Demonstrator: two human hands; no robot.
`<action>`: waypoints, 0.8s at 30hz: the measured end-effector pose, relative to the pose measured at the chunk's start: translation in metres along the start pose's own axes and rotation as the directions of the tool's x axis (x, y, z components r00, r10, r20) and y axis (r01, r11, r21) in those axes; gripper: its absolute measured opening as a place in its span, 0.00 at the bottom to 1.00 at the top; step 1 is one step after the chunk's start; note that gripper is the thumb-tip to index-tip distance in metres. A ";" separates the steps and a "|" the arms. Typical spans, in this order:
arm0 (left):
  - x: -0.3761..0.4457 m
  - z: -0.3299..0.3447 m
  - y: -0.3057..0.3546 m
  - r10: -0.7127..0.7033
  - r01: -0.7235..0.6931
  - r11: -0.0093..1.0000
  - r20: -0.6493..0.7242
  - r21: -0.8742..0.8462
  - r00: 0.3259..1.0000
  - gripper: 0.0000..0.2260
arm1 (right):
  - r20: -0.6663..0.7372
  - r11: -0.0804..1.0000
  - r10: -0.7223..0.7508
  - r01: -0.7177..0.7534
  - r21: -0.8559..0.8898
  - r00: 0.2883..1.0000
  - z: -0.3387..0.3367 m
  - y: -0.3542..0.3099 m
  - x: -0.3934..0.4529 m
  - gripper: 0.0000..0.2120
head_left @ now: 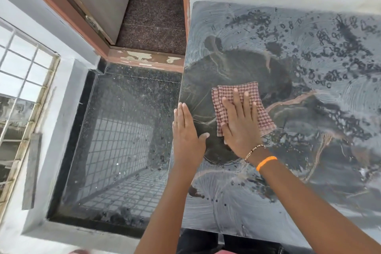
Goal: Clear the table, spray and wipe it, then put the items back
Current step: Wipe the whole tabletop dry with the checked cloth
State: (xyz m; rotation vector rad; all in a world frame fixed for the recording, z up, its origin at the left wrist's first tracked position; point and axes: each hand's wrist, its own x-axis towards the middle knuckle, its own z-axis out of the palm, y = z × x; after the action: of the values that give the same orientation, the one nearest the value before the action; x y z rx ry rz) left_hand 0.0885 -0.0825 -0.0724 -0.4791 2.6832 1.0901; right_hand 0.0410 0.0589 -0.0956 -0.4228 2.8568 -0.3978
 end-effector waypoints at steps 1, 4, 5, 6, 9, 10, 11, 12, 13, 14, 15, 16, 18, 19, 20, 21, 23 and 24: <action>0.000 0.000 0.000 0.002 -0.002 1.000 0.005 -0.012 1.000 0.42 | 0.029 0.996 -0.089 0.090 -0.022 0.996 0.003 -0.008 0.005 0.30; 0.001 0.000 0.000 -0.010 0.010 1.000 0.016 -0.019 1.000 0.42 | 0.061 0.954 -0.287 0.292 -0.076 0.956 0.005 -0.029 0.046 0.28; 0.001 0.001 0.001 -0.017 0.017 1.000 0.011 -0.006 1.000 0.42 | 0.058 0.942 -0.319 0.323 -0.089 0.946 0.004 -0.036 0.065 0.27; 0.003 0.002 0.003 -0.024 0.024 1.000 0.002 0.017 1.000 0.42 | 0.052 0.936 -0.334 0.338 -0.100 0.941 0.002 -0.041 0.086 0.26; 0.013 0.005 0.014 -0.005 0.007 0.994 -0.024 0.107 1.000 0.43 | 0.014 0.942 -0.309 0.309 -0.131 0.951 -0.010 -0.044 0.144 0.26; 0.019 0.004 0.019 0.013 -0.011 0.992 -0.016 0.126 1.000 0.44 | -0.002 0.952 -0.278 0.276 -0.135 0.960 -0.014 -0.039 0.160 0.26; 0.026 0.003 0.024 0.027 -0.027 0.989 0.001 0.145 1.000 0.45 | -0.017 0.964 -0.238 0.234 -0.130 0.971 -0.018 -0.031 0.172 0.26; 0.034 0.003 0.029 0.035 -0.038 0.984 0.024 0.175 0.999 0.46 | -0.033 0.976 -0.190 0.184 -0.119 0.981 -0.023 -0.020 0.181 0.26; 0.042 0.002 0.033 0.036 -0.045 0.977 0.046 0.211 0.998 0.47 | -0.052 0.986 -0.135 0.128 -0.108 0.990 -0.028 -0.006 0.186 0.26; 0.048 0.001 0.035 0.033 -0.049 0.968 0.067 0.245 0.997 0.48 | -0.077 0.992 -0.079 0.071 -0.102 0.994 -0.033 0.009 0.187 0.26; 0.052 0.000 0.037 0.026 -0.048 0.961 0.087 0.271 0.996 0.49 | -0.103 0.995 -0.022 0.012 -0.096 0.994 -0.037 0.026 0.186 0.27; 0.054 0.000 0.038 0.016 -0.047 0.956 0.106 0.290 0.994 0.50 | -0.124 0.995 0.039 -0.049 -0.082 0.992 -0.041 0.042 0.181 0.27; 0.055 -0.001 0.037 0.007 -0.048 0.949 0.130 0.310 0.992 0.50 | -0.144 0.982 0.180 -0.187 -0.032 0.973 -0.045 0.066 0.161 0.28; 0.054 0.000 0.036 0.006 -0.047 0.949 0.130 0.313 0.991 0.50 | -0.148 0.969 0.244 -0.249 -0.013 0.958 -0.044 0.070 0.147 0.28; 0.054 0.000 0.036 0.004 -0.043 0.948 0.125 0.315 0.992 0.50 | -0.150 0.956 0.290 -0.294 -0.005 0.945 -0.040 0.069 0.134 0.29; 0.055 0.001 0.035 0.003 -0.040 0.947 0.117 0.318 0.993 0.50 | -0.148 0.950 0.308 -0.312 -0.005 0.940 -0.036 0.063 0.121 0.30; 0.056 0.003 0.035 0.005 -0.037 0.948 0.101 0.315 0.995 0.51 | -0.125 0.970 0.237 -0.242 -0.026 0.964 -0.027 0.041 0.104 0.30; 0.056 0.003 0.035 0.007 -0.035 0.951 0.092 0.307 0.996 0.51 | -0.108 0.985 0.155 -0.161 -0.055 0.982 -0.023 0.029 0.102 0.30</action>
State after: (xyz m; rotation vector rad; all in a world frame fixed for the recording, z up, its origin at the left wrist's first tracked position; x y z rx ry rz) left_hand 0.0236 -0.0689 -0.0698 -0.3357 2.7138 0.6582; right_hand -0.0676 0.0596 -0.1010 -0.1885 2.9831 -0.3086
